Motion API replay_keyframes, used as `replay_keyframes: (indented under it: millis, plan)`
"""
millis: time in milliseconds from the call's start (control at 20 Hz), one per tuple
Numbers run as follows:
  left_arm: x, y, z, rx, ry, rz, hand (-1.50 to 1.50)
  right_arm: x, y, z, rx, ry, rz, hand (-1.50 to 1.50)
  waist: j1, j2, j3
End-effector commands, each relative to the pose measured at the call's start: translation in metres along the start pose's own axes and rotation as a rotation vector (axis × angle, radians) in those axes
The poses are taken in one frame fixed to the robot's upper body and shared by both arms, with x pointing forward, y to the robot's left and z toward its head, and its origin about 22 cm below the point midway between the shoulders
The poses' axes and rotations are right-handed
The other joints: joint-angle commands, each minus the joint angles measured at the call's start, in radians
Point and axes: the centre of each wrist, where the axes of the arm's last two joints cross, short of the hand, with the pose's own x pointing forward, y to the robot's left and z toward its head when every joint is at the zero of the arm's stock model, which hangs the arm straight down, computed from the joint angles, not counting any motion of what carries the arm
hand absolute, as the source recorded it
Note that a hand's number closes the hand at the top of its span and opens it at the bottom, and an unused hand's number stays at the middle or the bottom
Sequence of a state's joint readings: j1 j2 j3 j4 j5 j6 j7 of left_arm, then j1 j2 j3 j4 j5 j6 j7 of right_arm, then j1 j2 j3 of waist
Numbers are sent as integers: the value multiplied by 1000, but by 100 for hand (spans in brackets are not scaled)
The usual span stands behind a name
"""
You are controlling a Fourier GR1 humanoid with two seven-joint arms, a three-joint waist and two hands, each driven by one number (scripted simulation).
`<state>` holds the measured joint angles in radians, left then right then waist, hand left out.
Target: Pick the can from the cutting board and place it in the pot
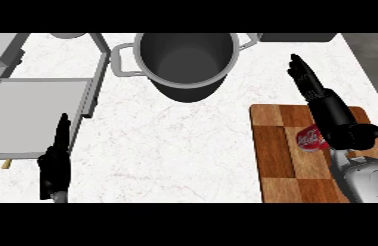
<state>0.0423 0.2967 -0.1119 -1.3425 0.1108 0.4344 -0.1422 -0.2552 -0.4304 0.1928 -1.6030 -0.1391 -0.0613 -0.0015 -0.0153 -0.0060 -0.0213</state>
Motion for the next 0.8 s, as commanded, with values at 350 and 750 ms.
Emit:
replay_keyframes:
  millis: [350, 750]
  plan:
    - [9, -30, 26, -300, 111, 68, 0, -50, -85, 49, -690, 404, 377, 150, -147, 7, 7]
    - [32, -35, 18, -543, 142, 59, 0, -18, -17, 46, -1066, -10, 377, -150, -49, -2, 18]
